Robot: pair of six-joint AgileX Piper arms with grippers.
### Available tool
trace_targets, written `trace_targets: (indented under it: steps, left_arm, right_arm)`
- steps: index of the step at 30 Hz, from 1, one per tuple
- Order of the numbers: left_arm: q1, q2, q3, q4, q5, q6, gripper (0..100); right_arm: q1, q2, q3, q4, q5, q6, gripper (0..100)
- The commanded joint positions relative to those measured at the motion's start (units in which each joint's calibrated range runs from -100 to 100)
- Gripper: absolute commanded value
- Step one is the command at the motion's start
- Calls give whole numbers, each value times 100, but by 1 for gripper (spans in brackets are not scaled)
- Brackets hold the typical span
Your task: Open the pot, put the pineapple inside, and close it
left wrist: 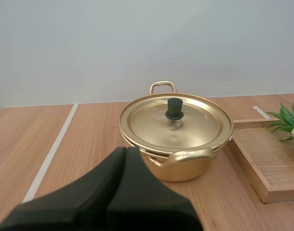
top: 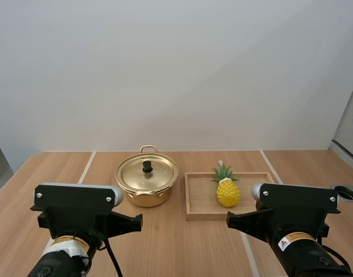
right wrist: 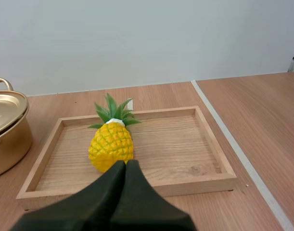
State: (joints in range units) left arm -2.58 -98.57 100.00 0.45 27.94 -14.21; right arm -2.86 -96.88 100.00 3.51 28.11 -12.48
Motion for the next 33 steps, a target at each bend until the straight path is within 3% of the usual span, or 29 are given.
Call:
trace_targets:
  steps: [1,22,33]
  left_arm:
    - [-3,0,0,-11,-65,-82,0]
    - [-3,0,0,-45,-65,-91,0]
    - [-3,0,0,-45,-65,-80,0]
  right_arm:
    - [0,-39,0,-35,-35,21,0]
    - [0,-39,0,-35,-35,21,0]
    - [0,-39,0,744,-436,21,0]
